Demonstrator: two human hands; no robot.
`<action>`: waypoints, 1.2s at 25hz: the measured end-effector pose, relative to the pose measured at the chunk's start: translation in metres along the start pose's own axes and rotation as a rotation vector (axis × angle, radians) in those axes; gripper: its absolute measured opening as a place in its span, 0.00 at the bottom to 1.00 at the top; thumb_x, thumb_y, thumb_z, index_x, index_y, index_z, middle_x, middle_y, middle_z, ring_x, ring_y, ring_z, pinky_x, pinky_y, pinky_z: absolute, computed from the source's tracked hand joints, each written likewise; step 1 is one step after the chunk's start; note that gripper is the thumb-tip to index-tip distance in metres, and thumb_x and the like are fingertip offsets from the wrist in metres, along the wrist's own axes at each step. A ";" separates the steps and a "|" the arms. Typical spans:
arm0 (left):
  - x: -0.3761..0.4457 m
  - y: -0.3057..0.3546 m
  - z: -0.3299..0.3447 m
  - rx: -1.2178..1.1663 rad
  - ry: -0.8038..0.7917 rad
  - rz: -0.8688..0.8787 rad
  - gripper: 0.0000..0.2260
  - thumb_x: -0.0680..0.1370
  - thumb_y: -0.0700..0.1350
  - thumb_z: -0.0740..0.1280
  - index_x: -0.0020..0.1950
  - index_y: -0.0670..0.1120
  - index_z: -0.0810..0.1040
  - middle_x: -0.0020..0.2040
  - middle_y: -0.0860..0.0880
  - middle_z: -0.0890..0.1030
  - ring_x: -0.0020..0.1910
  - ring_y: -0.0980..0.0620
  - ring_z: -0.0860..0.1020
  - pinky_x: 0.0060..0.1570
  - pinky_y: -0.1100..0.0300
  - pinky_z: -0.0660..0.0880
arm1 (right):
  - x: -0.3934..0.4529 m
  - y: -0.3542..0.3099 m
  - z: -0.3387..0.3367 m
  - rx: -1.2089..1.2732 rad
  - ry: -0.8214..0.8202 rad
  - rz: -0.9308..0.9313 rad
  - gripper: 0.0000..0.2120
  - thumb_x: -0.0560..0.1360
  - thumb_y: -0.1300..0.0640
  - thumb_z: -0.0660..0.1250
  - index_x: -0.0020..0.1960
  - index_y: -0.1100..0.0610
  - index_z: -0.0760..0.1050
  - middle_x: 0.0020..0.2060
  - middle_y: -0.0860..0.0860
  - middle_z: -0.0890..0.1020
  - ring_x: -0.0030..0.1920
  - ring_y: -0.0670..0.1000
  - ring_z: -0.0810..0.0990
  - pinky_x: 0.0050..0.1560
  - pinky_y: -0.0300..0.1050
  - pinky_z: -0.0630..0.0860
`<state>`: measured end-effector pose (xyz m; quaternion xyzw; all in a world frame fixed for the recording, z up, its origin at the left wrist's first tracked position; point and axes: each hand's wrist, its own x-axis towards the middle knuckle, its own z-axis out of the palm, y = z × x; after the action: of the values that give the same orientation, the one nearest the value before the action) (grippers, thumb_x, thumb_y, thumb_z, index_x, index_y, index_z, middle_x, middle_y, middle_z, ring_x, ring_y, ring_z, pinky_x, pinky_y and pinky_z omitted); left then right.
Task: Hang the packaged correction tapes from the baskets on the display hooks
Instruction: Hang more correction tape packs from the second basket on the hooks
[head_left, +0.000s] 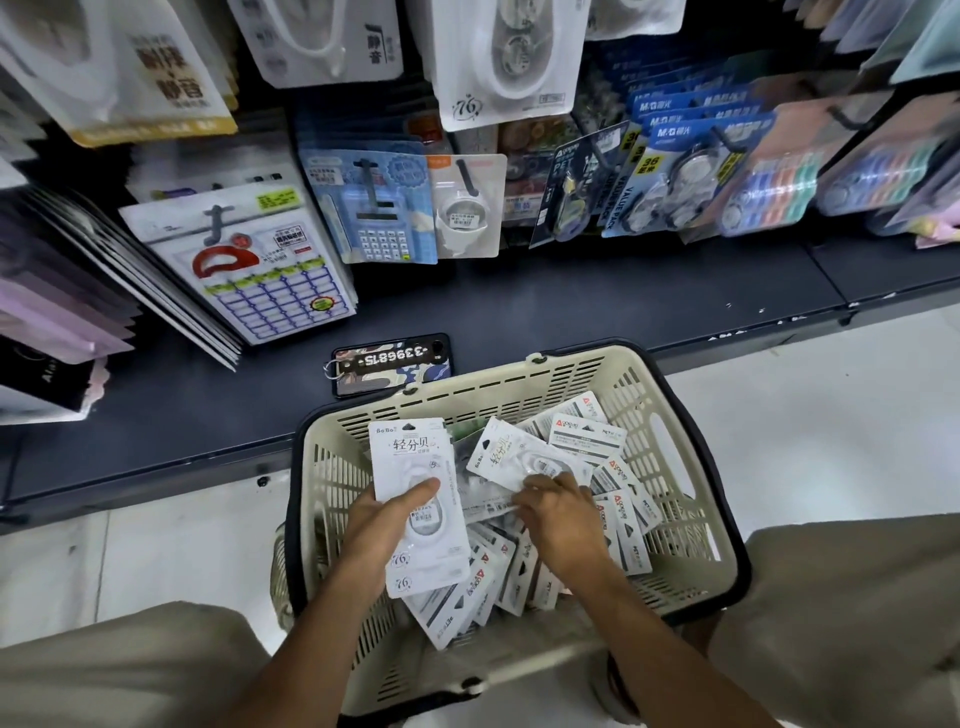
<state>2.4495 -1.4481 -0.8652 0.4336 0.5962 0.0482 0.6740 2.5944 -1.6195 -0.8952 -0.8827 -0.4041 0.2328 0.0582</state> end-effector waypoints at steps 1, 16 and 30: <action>-0.001 0.002 0.000 -0.030 -0.010 -0.001 0.14 0.69 0.48 0.81 0.50 0.49 0.81 0.34 0.53 0.87 0.32 0.51 0.86 0.29 0.58 0.80 | 0.000 0.004 -0.007 0.084 0.064 -0.020 0.11 0.82 0.53 0.63 0.61 0.49 0.81 0.65 0.45 0.79 0.67 0.54 0.71 0.66 0.49 0.69; -0.006 0.003 0.004 -0.004 -0.235 0.020 0.28 0.62 0.49 0.82 0.61 0.49 0.82 0.50 0.47 0.89 0.50 0.42 0.87 0.57 0.40 0.81 | 0.005 0.049 -0.108 1.233 0.302 0.390 0.07 0.81 0.62 0.66 0.45 0.59 0.79 0.32 0.54 0.79 0.25 0.45 0.74 0.25 0.38 0.69; -0.010 0.001 0.007 -0.157 -0.315 -0.006 0.25 0.66 0.49 0.79 0.63 0.46 0.82 0.54 0.42 0.87 0.51 0.40 0.87 0.48 0.47 0.83 | -0.017 -0.024 -0.046 1.267 -0.549 0.486 0.07 0.70 0.59 0.78 0.45 0.61 0.83 0.37 0.53 0.86 0.29 0.46 0.74 0.30 0.39 0.70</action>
<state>2.4536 -1.4567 -0.8574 0.3802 0.4788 0.0239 0.7910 2.5898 -1.6125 -0.8411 -0.6542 0.0155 0.6410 0.4011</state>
